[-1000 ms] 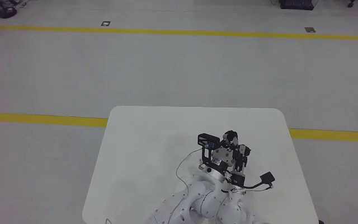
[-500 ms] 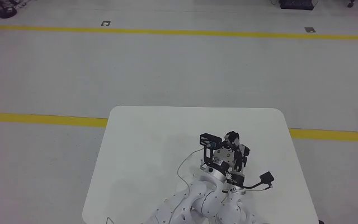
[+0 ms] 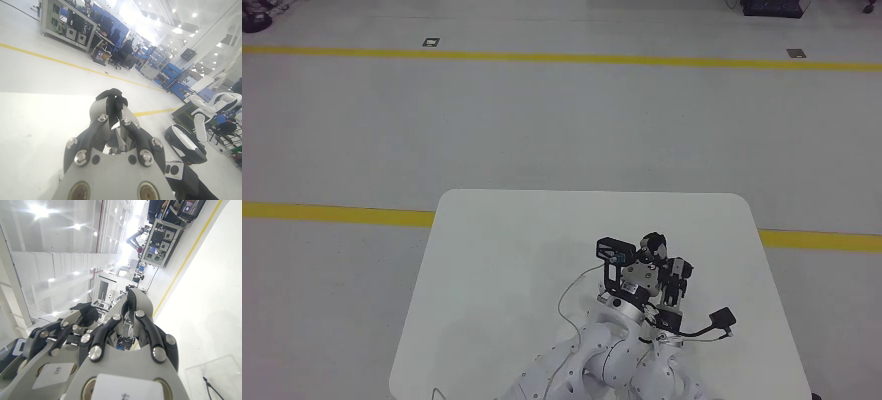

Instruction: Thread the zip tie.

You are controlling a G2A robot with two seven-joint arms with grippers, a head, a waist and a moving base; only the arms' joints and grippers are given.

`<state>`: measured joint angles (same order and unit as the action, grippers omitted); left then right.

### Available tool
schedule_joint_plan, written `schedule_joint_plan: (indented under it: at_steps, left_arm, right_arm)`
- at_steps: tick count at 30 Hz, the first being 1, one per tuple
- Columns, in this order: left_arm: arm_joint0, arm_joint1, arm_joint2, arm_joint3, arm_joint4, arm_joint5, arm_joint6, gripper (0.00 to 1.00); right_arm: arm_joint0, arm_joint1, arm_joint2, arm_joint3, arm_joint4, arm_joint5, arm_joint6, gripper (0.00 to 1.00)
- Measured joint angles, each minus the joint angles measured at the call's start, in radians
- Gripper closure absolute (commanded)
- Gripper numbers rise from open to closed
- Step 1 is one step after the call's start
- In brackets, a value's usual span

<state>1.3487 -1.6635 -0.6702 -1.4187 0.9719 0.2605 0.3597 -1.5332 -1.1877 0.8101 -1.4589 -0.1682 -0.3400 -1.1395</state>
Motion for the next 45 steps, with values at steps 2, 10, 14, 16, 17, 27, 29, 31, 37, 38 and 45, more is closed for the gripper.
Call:
schedule_joint_plan:
  at_steps: [2, 10, 14, 16, 17, 27, 29, 31, 37, 38, 45]
  left_arm:
    - [0.001, 0.000, -0.001, -0.002, -0.004, -0.005, -0.003, 1.00]
    - [-0.003, 0.002, 0.013, -0.010, -0.048, -0.075, -0.081, 1.00]
    - [-0.023, -0.005, 0.027, 0.004, -0.054, -0.065, -0.111, 1.00]
    - [-0.030, -0.008, 0.031, 0.009, -0.058, -0.060, -0.113, 1.00]
    - [-0.032, -0.009, 0.031, 0.011, -0.059, -0.058, -0.112, 1.00]
    - [-0.022, -0.009, 0.006, 0.013, -0.058, -0.050, -0.038, 1.00]
    - [-0.017, -0.007, 0.001, 0.008, -0.053, -0.049, -0.030, 1.00]
    - [-0.011, -0.005, -0.005, 0.003, -0.045, -0.043, -0.022, 1.00]
    - [-0.001, -0.003, -0.011, -0.007, -0.036, -0.036, -0.020, 1.00]
    - [-0.001, -0.003, -0.011, -0.007, -0.036, -0.036, -0.020, 1.00]
    - [-0.001, -0.003, -0.011, -0.007, -0.036, -0.037, -0.020, 1.00]
  right_arm:
    - [-0.002, 0.001, 0.002, -0.003, 0.001, 0.000, 0.001, 1.00]
    - [-0.002, 0.002, 0.003, 0.013, -0.003, 0.000, 0.017, 1.00]
    - [0.001, 0.003, 0.004, 0.025, -0.001, 0.000, 0.020, 1.00]
    - [0.002, 0.003, 0.004, 0.027, 0.000, 0.000, 0.021, 1.00]
    - [0.002, 0.003, 0.004, 0.027, -0.001, 0.000, 0.022, 1.00]
    - [0.008, 0.000, -0.007, 0.023, -0.012, 0.000, 0.014, 1.00]
    - [0.009, -0.001, -0.008, 0.025, -0.014, 0.000, 0.011, 1.00]
    - [0.010, -0.002, -0.009, 0.027, -0.014, 0.000, 0.009, 1.00]
    - [0.013, -0.003, -0.011, 0.029, -0.012, 0.000, 0.009, 0.85]
    - [0.013, -0.003, -0.011, 0.030, -0.012, 0.000, 0.009, 0.73]
    - [0.013, -0.005, -0.011, 0.027, -0.010, 0.000, 0.001, 0.53]
